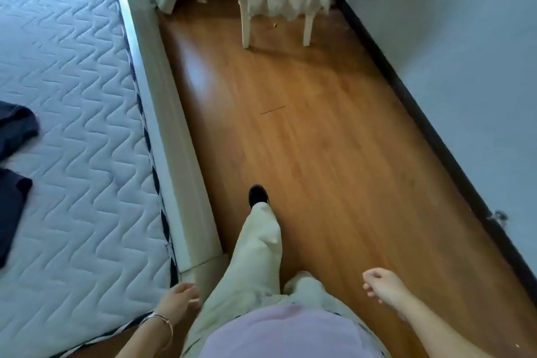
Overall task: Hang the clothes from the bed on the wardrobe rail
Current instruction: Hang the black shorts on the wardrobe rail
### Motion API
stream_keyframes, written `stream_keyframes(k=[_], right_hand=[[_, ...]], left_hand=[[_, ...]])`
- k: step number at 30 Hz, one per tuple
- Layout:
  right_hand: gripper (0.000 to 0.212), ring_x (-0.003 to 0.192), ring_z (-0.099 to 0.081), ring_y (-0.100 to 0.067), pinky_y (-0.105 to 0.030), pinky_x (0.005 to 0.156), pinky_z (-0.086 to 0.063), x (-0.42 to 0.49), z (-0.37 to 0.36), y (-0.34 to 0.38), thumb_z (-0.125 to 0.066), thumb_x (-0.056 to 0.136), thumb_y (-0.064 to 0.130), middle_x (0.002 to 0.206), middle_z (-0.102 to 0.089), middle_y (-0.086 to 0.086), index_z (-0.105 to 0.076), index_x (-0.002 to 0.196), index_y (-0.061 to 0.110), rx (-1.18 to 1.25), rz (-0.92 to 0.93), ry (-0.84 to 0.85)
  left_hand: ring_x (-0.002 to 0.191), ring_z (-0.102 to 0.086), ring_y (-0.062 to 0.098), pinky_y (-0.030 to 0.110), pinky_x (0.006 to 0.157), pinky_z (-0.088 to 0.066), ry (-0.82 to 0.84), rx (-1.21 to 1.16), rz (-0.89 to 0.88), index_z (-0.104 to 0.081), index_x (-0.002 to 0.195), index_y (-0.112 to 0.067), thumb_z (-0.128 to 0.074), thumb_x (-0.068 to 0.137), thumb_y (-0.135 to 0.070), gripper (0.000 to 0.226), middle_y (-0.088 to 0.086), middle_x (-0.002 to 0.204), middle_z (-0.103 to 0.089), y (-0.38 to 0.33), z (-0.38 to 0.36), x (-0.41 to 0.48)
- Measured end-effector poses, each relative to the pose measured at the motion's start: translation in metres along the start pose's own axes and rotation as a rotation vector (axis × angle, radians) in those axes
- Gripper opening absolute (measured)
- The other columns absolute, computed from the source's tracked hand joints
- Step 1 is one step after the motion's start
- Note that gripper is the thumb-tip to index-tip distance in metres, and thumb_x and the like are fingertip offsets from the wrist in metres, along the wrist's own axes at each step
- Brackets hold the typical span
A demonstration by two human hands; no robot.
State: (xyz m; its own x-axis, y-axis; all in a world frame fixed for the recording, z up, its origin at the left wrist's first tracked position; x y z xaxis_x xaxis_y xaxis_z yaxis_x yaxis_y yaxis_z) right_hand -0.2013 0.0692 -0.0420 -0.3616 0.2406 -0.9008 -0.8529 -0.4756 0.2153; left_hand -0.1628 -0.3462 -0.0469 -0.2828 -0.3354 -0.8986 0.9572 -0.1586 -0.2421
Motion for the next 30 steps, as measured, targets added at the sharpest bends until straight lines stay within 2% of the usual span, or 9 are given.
stream_keyframes(k=[6, 8, 13, 16, 19, 22, 24, 27, 30], right_hand=[[0.016, 0.068, -0.059, -0.015, -0.022, 0.055, -0.038, 0.054, 0.010, 0.199, -0.045, 0.094, 0.018, 0.078, -0.062, 0.000, -0.059, 0.097, 0.012, -0.078, 0.232, -0.039], [0.014, 0.065, -0.058, -0.013, -0.020, 0.053, -0.037, 0.057, 0.009, 0.257, -0.044, 0.094, 0.017, 0.076, -0.061, 0.001, -0.058, 0.093, 0.013, -0.135, 0.268, -0.011], [0.012, 0.073, -0.055, -0.014, -0.019, 0.056, -0.037, 0.065, 0.002, 0.372, -0.047, 0.093, 0.014, 0.074, -0.061, 0.005, -0.058, 0.088, 0.016, -0.336, 0.384, 0.028], [0.011, 0.066, -0.049, -0.006, -0.015, 0.056, -0.034, 0.081, 0.001, 0.423, -0.048, 0.092, 0.014, 0.083, -0.061, 0.002, -0.060, 0.094, 0.015, -0.462, 0.394, 0.048], [0.013, 0.080, -0.056, -0.012, -0.020, 0.064, -0.040, 0.102, 0.005, 0.468, -0.050, 0.091, 0.015, 0.089, -0.062, 0.001, -0.062, 0.086, 0.016, -0.610, 0.320, 0.101], [0.017, 0.097, -0.059, -0.018, -0.027, 0.083, -0.043, 0.132, 0.014, 0.528, -0.050, 0.089, 0.018, 0.095, -0.065, -0.002, -0.065, 0.080, 0.018, -0.714, 0.293, 0.113], [0.016, 0.085, -0.059, -0.017, -0.026, 0.075, -0.043, 0.147, 0.017, 0.575, -0.051, 0.089, 0.018, 0.084, -0.066, 0.000, -0.066, 0.082, 0.015, -0.822, 0.332, 0.118], [0.016, 0.066, -0.056, -0.018, -0.024, 0.064, -0.041, 0.161, 0.013, 0.651, -0.053, 0.088, 0.018, 0.057, -0.064, 0.007, -0.065, 0.080, 0.013, -0.946, 0.398, 0.089], [0.019, 0.074, -0.059, -0.018, -0.023, 0.067, -0.040, 0.157, -0.020, 0.723, -0.049, 0.089, 0.018, 0.068, -0.064, 0.006, -0.061, 0.073, 0.018, -1.187, 0.487, 0.107]], left_hand=[[0.069, -0.047, 0.016, 0.002, 0.049, -0.037, -0.027, -0.087, 0.074, -0.053, 0.062, -0.018, -0.047, 0.090, 0.006, 0.037, -0.007, 0.069, -0.047, -0.069, 0.030, 0.058], [0.060, -0.043, 0.011, 0.012, 0.051, -0.036, -0.006, -0.095, 0.062, -0.052, 0.061, -0.015, -0.049, 0.091, -0.002, 0.033, -0.005, 0.062, -0.045, -0.112, 0.044, 0.068], [0.080, -0.058, 0.021, 0.023, 0.060, -0.040, -0.105, -0.308, -0.134, -0.059, 0.096, -0.012, -0.049, 0.092, -0.015, 0.011, 0.003, 0.081, -0.061, -0.233, 0.095, 0.083], [0.093, -0.059, 0.022, 0.028, 0.078, -0.043, -0.140, -0.374, -0.193, -0.059, 0.098, -0.017, -0.049, 0.092, -0.019, 0.012, 0.003, 0.091, -0.062, -0.273, 0.118, 0.098], [0.087, -0.058, 0.020, 0.030, 0.076, -0.045, -0.162, -0.479, -0.084, -0.060, 0.094, -0.016, -0.049, 0.092, -0.016, 0.012, 0.003, 0.088, -0.062, -0.277, 0.125, 0.117], [0.059, -0.047, 0.015, 0.020, 0.047, -0.035, -0.164, -0.645, 0.134, -0.058, 0.086, -0.005, -0.047, 0.092, -0.009, 0.013, 0.003, 0.067, -0.054, -0.262, 0.121, 0.134], [0.050, -0.038, 0.017, 0.017, 0.034, -0.033, -0.212, -0.778, 0.277, -0.053, 0.071, 0.000, -0.044, 0.093, -0.002, 0.024, 0.008, 0.060, -0.049, -0.256, 0.115, 0.136], [0.051, -0.039, 0.018, 0.022, 0.044, -0.028, -0.256, -0.966, 0.360, -0.053, 0.073, -0.002, -0.044, 0.094, -0.004, 0.023, 0.011, 0.066, -0.052, -0.265, 0.109, 0.132], [0.057, -0.046, 0.015, 0.023, 0.050, -0.025, -0.267, -1.114, 0.387, -0.057, 0.094, -0.007, -0.045, 0.095, -0.012, 0.013, 0.007, 0.080, -0.058, -0.279, 0.105, 0.121]])
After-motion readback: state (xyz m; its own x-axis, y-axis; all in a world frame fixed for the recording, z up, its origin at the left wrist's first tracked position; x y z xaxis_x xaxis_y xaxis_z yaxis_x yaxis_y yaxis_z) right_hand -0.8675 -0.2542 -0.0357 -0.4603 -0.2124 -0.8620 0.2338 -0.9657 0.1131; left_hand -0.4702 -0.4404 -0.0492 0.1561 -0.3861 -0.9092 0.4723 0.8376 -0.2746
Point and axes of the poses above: each hand's wrist, its own x-axis towards the middle knuckle, its own z-axis out of the back of the hand, y = z × x, the point moved 3 cm from there along x, towards the middle knuckle
